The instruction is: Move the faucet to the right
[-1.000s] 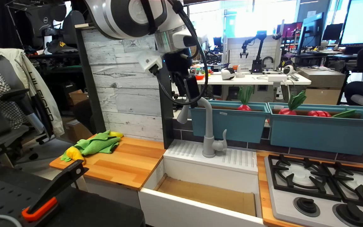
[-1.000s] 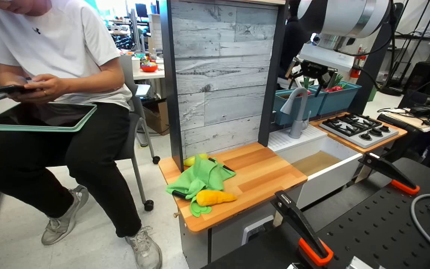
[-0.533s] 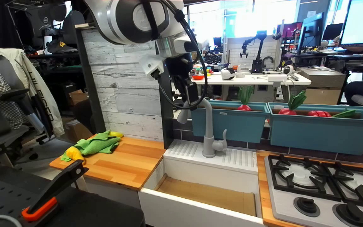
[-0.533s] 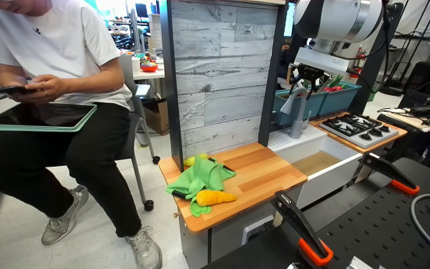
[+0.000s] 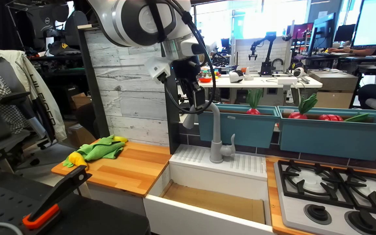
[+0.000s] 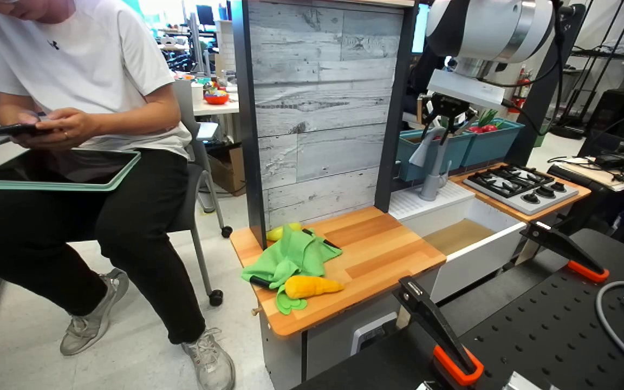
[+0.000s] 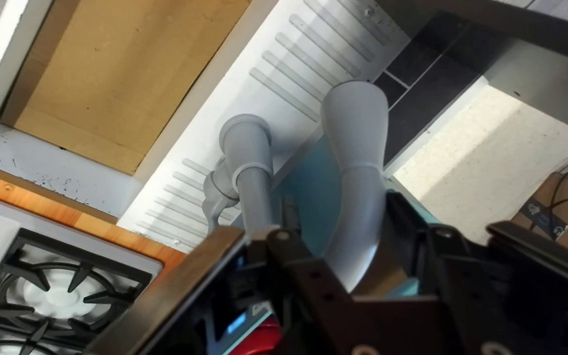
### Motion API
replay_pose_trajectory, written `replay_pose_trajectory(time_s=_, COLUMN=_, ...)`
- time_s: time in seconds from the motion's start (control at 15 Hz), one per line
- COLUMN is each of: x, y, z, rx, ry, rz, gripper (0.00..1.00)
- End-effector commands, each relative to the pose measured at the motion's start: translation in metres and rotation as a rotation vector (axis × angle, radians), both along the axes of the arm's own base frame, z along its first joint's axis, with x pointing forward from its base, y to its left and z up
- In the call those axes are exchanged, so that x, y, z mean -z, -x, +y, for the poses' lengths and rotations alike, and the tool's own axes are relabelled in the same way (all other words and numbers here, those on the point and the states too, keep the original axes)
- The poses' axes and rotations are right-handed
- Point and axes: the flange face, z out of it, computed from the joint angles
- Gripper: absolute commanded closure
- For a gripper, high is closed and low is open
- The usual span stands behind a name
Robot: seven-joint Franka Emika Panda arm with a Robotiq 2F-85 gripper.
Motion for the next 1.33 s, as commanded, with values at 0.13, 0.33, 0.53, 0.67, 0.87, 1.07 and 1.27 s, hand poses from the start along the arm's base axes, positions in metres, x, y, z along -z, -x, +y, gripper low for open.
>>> replay_pose_trajectory(time_s=0.13, x=0.001, y=-0.004, z=-0.002, rx=-0.012, ry=-0.017, rz=-0.010, gripper=0.95)
replay_pose_trajectory(time_s=0.33, x=-0.001, y=0.000, z=-0.005, rx=-0.013, ry=-0.027, rz=-0.008, gripper=0.93)
replay_pose_trajectory(time_s=0.53, x=-0.002, y=0.009, z=-0.008, rx=-0.024, ry=-0.048, rz=0.002, gripper=0.93)
replay_pose_trajectory(time_s=0.67, x=-0.006, y=0.019, z=-0.012, rx=-0.047, ry=-0.058, rz=0.012, gripper=0.93)
replay_pose_trajectory(time_s=0.87, x=-0.012, y=0.039, z=-0.022, rx=-0.109, ry=-0.062, rz=0.038, gripper=0.93)
replay_pose_trajectory(time_s=1.07, x=-0.017, y=0.061, z=-0.036, rx=-0.173, ry=-0.065, rz=0.074, gripper=0.93)
replay_pose_trajectory(time_s=1.27, x=-0.023, y=0.077, z=-0.057, rx=-0.230, ry=-0.068, rz=0.107, gripper=0.93)
